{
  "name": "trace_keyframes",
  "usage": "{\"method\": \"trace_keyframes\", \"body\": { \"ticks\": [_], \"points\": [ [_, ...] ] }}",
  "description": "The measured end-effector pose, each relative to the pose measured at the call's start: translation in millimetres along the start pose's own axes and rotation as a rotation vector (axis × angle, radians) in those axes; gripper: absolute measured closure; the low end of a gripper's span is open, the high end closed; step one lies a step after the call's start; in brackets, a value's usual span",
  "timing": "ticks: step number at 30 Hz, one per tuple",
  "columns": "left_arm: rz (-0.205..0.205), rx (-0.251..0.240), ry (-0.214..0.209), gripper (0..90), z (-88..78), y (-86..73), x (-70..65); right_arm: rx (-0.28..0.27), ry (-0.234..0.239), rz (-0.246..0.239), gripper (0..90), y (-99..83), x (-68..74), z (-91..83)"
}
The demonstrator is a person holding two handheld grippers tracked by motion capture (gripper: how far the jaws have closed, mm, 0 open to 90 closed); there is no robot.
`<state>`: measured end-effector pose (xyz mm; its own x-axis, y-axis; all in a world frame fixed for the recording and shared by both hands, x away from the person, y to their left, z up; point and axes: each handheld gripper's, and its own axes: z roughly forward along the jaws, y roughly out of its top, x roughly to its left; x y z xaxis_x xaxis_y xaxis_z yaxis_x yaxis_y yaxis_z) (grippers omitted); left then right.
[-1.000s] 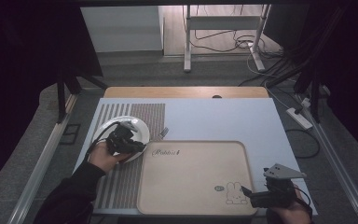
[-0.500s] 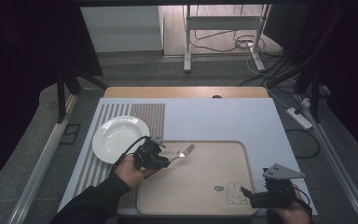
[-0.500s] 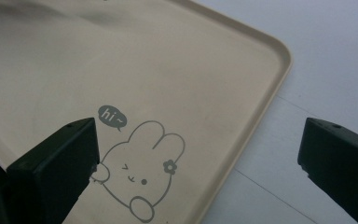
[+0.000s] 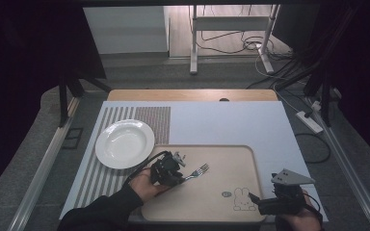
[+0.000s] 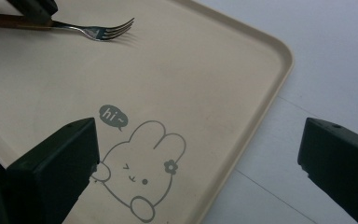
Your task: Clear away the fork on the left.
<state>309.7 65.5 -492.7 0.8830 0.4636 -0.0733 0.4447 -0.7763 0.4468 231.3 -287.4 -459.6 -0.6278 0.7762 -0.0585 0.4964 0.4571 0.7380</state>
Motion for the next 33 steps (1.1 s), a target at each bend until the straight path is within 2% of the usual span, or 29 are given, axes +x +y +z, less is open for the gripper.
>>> {"method": "trace_keyframes", "body": {
  "ticks": [1, 3, 4, 5, 8, 12, 17, 22, 23, 25, 27, 29, 33],
  "points": [
    [0.007, 0.000, -0.008, 88.2, 1.2, 3.3, 0.1, 0.001, 0.000, 0.000, 0.0, 0.0, 0.0, 0.1],
    [0.019, -0.003, -0.055, 88.7, 6.5, 9.2, 1.1, 0.003, -0.001, -0.001, 0.0, 0.0, -0.1, 0.2],
    [0.019, -0.003, -0.055, 88.7, 6.5, 9.2, 1.1, 0.003, -0.001, 0.000, 0.0, 0.1, -0.1, 0.3],
    [0.033, -0.002, -0.078, 88.7, 13.3, 14.6, 1.0, 0.003, -0.001, 0.000, 0.0, 0.1, -0.1, 0.3],
    [0.041, -0.004, -0.097, 88.7, 22.4, 20.8, 0.4, 0.004, 0.000, 0.000, 0.0, 0.1, -0.2, 0.4],
    [0.041, -0.003, -0.082, 88.7, 29.3, 24.1, 1.4, 0.005, 0.001, -0.001, 0.0, 0.0, -0.3, 0.4],
    [0.023, -0.009, -0.055, 88.7, 28.2, 22.3, 7.0, 0.006, 0.002, -0.003, 0.0, 0.1, 0.1, 0.6],
    [-0.028, -0.007, -0.016, 88.6, 23.2, 14.8, 25.1, 0.006, 0.000, -0.003, 0.0, 0.1, 0.3, 0.6],
    [-0.028, -0.007, -0.016, 88.7, 23.2, 14.8, 25.1, 0.006, 0.000, -0.003, 0.0, 0.1, 0.3, 0.6],
    [-0.061, -0.005, 0.001, 88.7, 19.9, 9.7, 36.2, 0.007, 0.000, -0.001, 0.0, 0.1, -0.1, 0.5],
    [-0.069, -0.001, 0.007, 88.7, 18.6, 7.9, 39.8, 0.006, 0.000, -0.001, 0.0, 0.1, 0.0, 0.5],
    [-0.103, 0.003, 0.017, 88.6, 15.1, 2.4, 50.1, 0.007, 0.000, -0.002, 0.0, 0.1, 0.1, 0.5],
    [-0.132, 0.010, 0.023, 88.6, 11.3, -3.5, 59.1, 0.007, 0.000, -0.002, 0.0, 0.1, 0.2, 0.5]
  ]
}}
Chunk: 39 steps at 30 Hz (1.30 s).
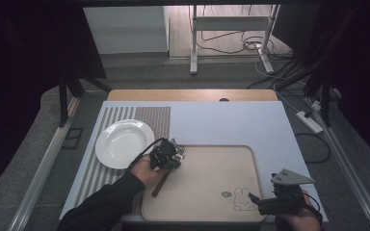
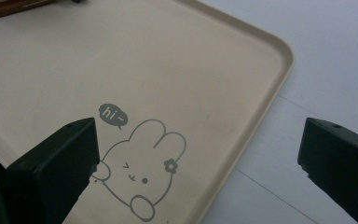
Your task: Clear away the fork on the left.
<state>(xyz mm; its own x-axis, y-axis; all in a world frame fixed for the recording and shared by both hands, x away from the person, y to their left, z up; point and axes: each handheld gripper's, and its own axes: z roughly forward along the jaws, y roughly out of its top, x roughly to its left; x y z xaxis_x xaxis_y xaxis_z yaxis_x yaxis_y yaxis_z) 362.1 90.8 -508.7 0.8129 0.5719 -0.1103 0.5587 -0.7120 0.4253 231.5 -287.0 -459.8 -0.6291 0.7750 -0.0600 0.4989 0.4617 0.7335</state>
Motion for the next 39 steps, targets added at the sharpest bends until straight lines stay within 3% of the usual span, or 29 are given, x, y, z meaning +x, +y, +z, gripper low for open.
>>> {"method": "trace_keyframes", "body": {
  "ticks": [5, 14, 20, 24, 31, 39],
  "points": [
    [-0.033, 0.014, 0.029, 88.6, -5.7, -7.7, 12.7, 0.000, 0.001, 0.000, 0.0, 0.0, 0.1, 0.0],
    [-0.091, 0.024, 0.034, 88.2, -13.4, -20.5, 28.9, 0.001, 0.001, 0.000, 0.0, 0.0, 0.3, 0.1],
    [-0.111, 0.015, 0.025, 88.2, -15.1, -25.0, 33.0, 0.002, 0.002, -0.001, 0.0, 0.0, 0.3, 0.2],
    [-0.110, 0.002, -0.008, 86.0, -15.7, -25.4, 32.8, 0.001, 0.001, -0.001, 0.0, 0.1, 0.3, 0.1],
    [-0.083, -0.062, 0.007, 76.9, -24.5, -25.0, 27.4, 0.001, 0.003, 0.001, 0.0, 0.0, 0.1, 0.0],
    [-0.077, -0.091, 0.033, 65.0, -31.9, -28.6, 26.3, 0.001, 0.002, 0.001, 0.0, 0.0, 0.2, 0.1]
  ]
}}
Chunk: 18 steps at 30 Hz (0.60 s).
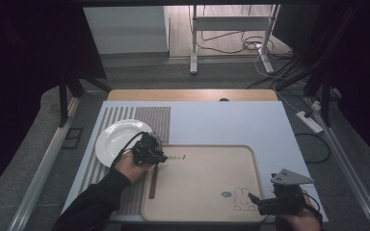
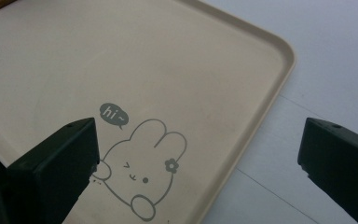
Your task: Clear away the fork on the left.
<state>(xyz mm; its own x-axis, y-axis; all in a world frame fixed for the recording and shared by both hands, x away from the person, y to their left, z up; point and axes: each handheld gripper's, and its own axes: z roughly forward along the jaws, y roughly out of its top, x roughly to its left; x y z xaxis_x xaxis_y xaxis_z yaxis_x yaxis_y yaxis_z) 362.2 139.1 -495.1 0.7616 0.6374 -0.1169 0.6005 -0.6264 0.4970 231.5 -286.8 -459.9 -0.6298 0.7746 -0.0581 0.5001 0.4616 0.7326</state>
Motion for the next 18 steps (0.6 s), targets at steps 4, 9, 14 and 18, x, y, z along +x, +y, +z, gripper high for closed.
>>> {"method": "trace_keyframes", "body": {
  "ticks": [4, 9, 14, 18],
  "points": [
    [0.002, -0.016, 0.012, 49.2, -4.2, -2.5, 0.7, 0.000, 0.000, 0.000, 0.0, 0.0, 0.1, 0.0],
    [-0.010, -0.028, -0.007, 36.8, -5.9, -7.0, 3.3, 0.000, 0.000, -0.001, 0.0, 0.0, 0.1, -0.1],
    [-0.020, -0.038, -0.015, 28.1, -8.0, -8.7, 4.9, 0.000, 0.000, -0.001, 0.0, 0.0, 0.2, -0.1],
    [-0.014, -0.057, -0.024, 20.7, -9.1, -11.1, 5.8, 0.000, 0.001, -0.002, 0.0, 0.0, 0.3, -0.1]
  ]
}}
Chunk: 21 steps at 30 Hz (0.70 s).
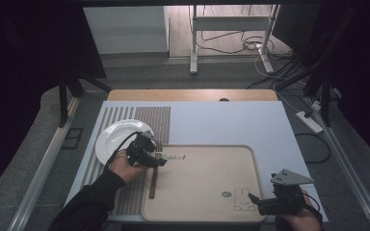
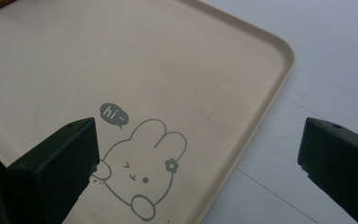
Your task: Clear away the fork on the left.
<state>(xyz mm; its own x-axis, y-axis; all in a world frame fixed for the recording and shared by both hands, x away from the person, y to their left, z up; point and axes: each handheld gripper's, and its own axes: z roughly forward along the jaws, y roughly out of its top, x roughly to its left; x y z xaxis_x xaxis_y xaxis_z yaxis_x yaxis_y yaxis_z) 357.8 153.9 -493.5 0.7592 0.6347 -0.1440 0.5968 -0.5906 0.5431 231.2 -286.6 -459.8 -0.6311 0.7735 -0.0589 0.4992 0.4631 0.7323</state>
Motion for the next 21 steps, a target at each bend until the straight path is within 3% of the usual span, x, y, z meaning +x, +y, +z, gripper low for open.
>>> {"method": "trace_keyframes", "body": {
  "ticks": [5, 9, 12, 14, 17, 21],
  "points": [
    [0.003, -0.022, -0.028, 11.2, 0.7, -2.2, 2.0, 0.003, 0.001, -0.002, 0.0, 0.0, 0.1, 0.0],
    [0.011, -0.027, -0.020, 4.4, 1.0, -4.1, 2.6, 0.003, 0.001, -0.001, 0.0, 0.0, 0.1, 0.0],
    [0.022, -0.057, -0.025, 1.9, -1.6, -5.6, 3.2, 0.002, 0.001, -0.003, 0.0, -0.1, 0.2, -0.1],
    [0.042, -0.083, -0.005, 1.0, -6.2, -7.7, 2.8, 0.001, 0.002, -0.001, 0.0, -0.1, 0.1, -0.1],
    [0.043, -0.111, -0.019, 0.0, -11.6, -10.9, 4.7, 0.000, 0.002, -0.001, 0.0, -0.2, 0.1, -0.2],
    [0.054, -0.120, -0.025, 0.0, -14.3, -15.4, 7.1, 0.000, 0.002, 0.000, 0.0, -0.2, 0.1, -0.3]
  ]
}}
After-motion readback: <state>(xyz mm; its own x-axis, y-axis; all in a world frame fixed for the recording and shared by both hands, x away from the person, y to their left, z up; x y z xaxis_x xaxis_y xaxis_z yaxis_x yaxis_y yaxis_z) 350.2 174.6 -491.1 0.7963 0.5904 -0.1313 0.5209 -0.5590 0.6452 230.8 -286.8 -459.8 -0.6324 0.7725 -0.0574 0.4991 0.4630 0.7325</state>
